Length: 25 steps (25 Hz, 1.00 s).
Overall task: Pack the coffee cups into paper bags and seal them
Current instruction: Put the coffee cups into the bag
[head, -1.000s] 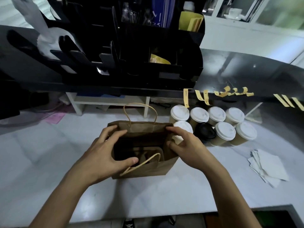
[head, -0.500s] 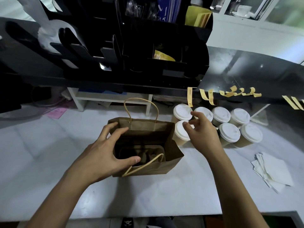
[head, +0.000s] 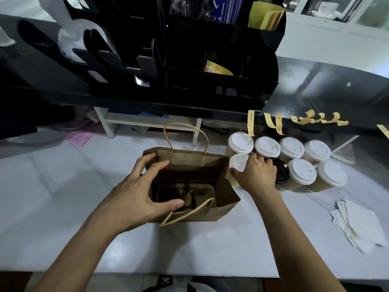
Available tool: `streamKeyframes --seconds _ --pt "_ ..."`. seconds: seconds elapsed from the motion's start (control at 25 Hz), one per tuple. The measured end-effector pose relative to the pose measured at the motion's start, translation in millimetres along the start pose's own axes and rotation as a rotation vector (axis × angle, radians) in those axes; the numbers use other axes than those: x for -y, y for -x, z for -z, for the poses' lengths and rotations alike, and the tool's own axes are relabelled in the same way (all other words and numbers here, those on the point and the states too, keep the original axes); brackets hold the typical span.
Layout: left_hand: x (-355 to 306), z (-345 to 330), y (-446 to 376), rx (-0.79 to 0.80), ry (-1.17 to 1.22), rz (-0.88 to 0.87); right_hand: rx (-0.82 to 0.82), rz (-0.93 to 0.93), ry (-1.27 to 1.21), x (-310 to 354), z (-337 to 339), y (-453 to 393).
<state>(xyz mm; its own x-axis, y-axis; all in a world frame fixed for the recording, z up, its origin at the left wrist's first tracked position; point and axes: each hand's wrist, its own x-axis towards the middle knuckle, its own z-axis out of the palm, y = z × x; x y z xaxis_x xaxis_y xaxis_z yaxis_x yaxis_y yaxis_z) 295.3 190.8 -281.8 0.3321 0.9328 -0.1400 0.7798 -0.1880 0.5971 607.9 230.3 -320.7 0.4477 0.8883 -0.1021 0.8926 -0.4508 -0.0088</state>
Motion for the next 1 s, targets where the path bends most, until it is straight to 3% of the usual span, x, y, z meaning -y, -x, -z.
streamKeyframes --seconds 0.36,0.64,1.0 --pt "0.4 -0.2 -1.3 0.016 0.013 -0.01 0.006 0.066 0.045 1.3 -7.5 6.9" --pt "0.7 -1.2 -3.4 0.011 0.024 -0.023 -0.002 0.053 -0.304 3.3 3.8 17.2" --pt "-0.7 -1.7 -4.7 -0.005 0.042 -0.058 -0.257 0.112 -0.653 7.2 82.4 35.5"
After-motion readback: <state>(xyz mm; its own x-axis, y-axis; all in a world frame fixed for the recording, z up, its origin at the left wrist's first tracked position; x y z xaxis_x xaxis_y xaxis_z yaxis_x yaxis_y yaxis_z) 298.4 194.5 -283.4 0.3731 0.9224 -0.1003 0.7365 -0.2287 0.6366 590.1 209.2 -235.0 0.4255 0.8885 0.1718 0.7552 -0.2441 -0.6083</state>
